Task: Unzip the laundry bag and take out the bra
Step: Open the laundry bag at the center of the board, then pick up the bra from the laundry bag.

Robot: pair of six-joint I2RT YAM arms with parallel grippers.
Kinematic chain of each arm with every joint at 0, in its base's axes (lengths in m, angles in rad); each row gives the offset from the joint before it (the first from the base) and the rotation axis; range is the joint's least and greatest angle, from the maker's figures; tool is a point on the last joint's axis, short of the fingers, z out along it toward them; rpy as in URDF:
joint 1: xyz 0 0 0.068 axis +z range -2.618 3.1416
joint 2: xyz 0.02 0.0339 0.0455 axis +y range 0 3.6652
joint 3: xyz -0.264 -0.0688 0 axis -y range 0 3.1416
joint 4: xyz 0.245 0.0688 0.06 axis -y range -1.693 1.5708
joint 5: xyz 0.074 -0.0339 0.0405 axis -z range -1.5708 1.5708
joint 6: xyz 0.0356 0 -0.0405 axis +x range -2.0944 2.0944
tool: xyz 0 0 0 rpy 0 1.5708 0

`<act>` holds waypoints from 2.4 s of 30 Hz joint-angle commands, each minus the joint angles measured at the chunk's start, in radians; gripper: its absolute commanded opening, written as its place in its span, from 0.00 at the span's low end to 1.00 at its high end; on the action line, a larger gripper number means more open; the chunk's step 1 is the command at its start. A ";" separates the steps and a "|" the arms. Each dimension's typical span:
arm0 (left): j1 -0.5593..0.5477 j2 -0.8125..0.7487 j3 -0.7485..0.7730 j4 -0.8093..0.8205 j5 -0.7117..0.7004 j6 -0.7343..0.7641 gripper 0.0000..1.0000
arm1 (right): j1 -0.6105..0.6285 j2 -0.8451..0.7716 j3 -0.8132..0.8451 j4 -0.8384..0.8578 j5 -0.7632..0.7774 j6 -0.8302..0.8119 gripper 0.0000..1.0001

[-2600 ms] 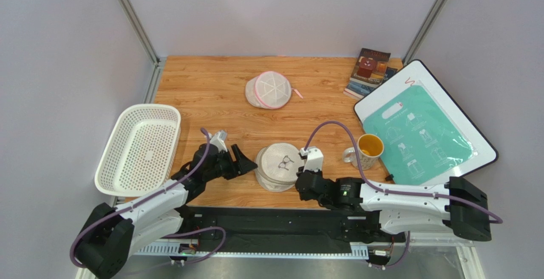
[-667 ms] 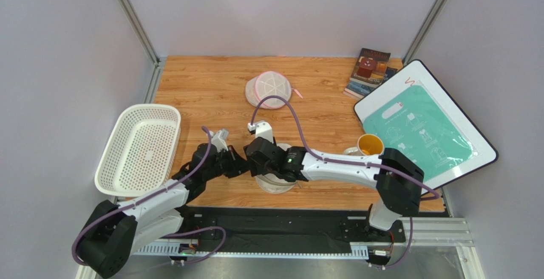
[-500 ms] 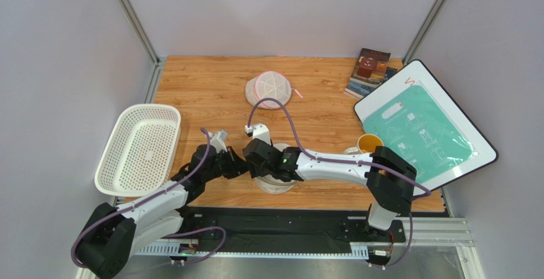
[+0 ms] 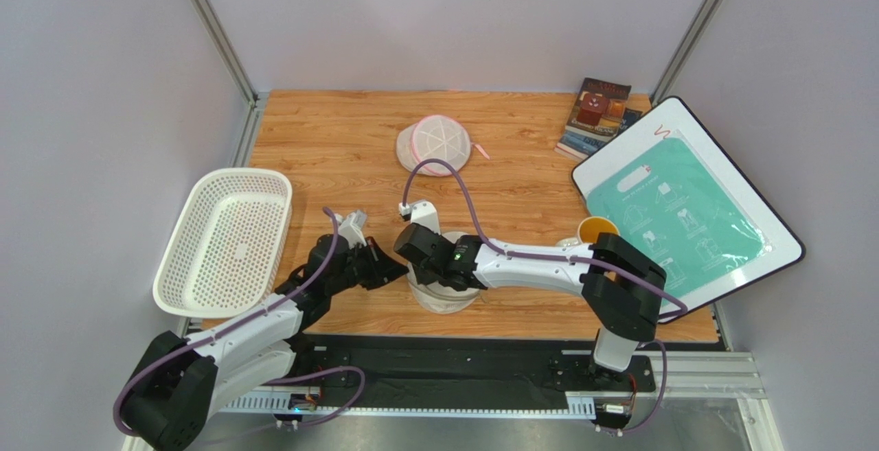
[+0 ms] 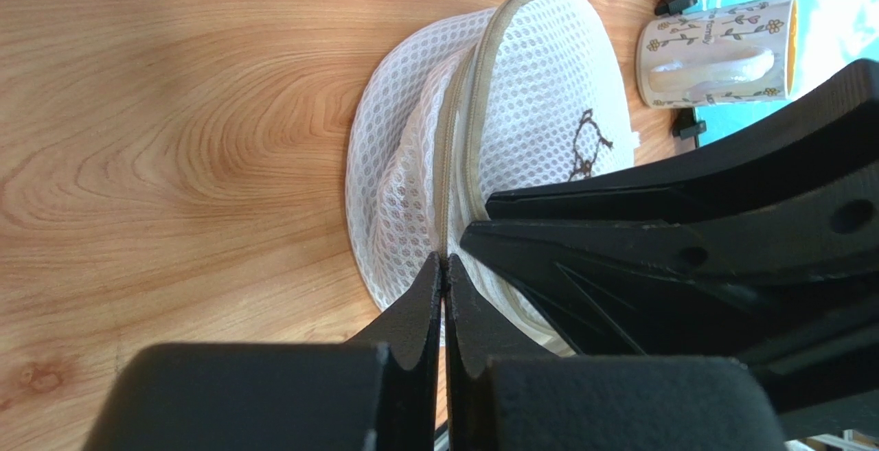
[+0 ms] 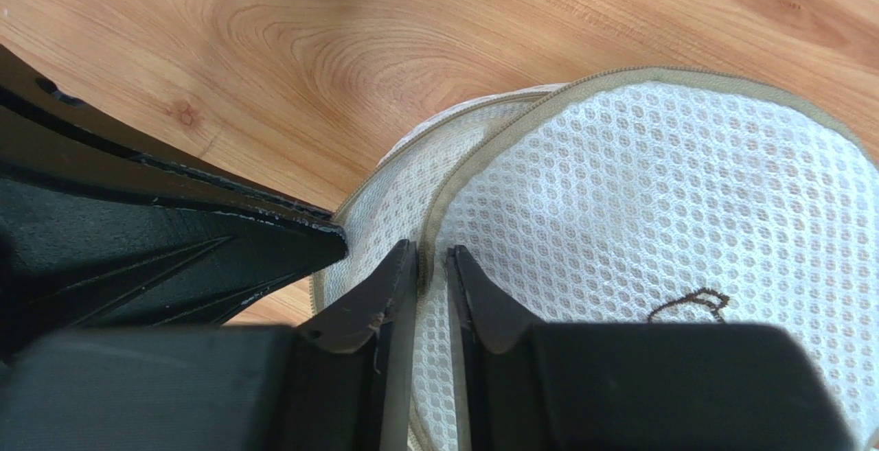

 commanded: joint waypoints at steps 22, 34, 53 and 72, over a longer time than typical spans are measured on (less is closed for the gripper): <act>0.003 -0.050 -0.025 -0.043 -0.070 -0.008 0.00 | -0.006 -0.525 -0.184 -0.197 0.178 0.075 0.00; 0.003 -0.084 -0.019 -0.079 -0.095 -0.008 0.00 | -0.006 -0.872 -0.437 -0.407 0.219 0.308 0.07; 0.002 -0.124 0.002 -0.142 -0.102 0.015 0.06 | 0.050 -0.924 -0.367 -0.555 0.274 0.360 0.69; -0.183 -0.069 0.453 -0.551 -0.332 0.415 0.86 | 0.047 -0.811 -0.560 -0.171 0.158 0.344 0.73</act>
